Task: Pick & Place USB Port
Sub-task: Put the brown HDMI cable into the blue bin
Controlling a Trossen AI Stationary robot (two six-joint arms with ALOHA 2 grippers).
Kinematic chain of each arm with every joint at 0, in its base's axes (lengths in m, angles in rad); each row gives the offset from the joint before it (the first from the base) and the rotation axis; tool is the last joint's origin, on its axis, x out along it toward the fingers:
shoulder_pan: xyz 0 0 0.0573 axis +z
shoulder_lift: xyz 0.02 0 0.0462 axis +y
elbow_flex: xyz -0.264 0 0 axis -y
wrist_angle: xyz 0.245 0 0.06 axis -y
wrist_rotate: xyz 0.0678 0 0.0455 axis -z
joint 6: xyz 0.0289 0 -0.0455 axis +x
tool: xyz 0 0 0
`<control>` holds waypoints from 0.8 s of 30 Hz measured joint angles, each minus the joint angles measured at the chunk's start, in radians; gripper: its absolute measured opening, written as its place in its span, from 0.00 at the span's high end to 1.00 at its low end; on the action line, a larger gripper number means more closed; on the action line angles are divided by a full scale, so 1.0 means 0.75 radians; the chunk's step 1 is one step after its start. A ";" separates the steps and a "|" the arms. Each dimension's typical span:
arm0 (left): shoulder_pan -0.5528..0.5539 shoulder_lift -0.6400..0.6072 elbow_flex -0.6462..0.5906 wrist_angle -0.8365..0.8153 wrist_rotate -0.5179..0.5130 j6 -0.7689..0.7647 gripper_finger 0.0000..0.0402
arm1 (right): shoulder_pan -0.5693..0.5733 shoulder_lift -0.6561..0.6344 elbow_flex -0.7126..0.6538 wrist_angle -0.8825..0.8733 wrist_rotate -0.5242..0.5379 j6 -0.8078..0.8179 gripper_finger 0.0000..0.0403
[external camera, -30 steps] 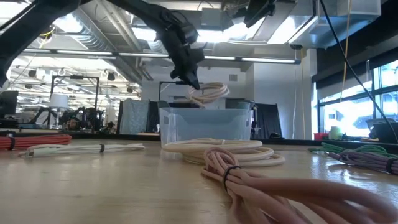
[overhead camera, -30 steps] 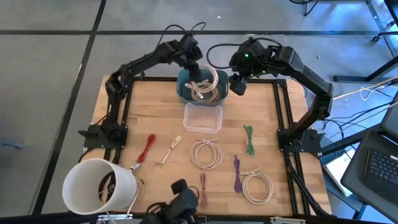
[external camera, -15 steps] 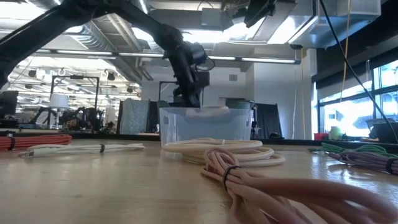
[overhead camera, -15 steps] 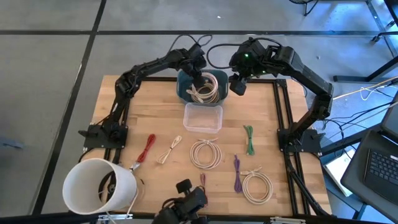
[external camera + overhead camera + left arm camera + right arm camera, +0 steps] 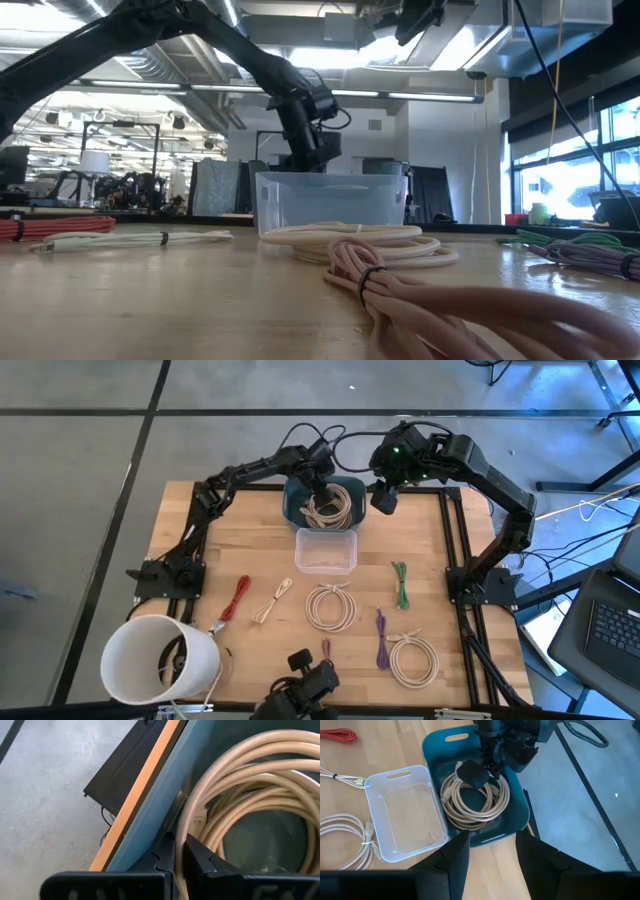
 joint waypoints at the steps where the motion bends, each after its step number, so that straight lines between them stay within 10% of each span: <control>1: 0.000 0.000 0.000 0.000 -0.002 0.000 0.98 | 0.000 0.000 0.000 0.000 0.000 -0.001 0.60; 24: -0.004 -0.099 0.224 -0.173 -0.084 0.030 0.48 | 0.000 0.000 0.000 -0.017 0.000 -0.026 0.60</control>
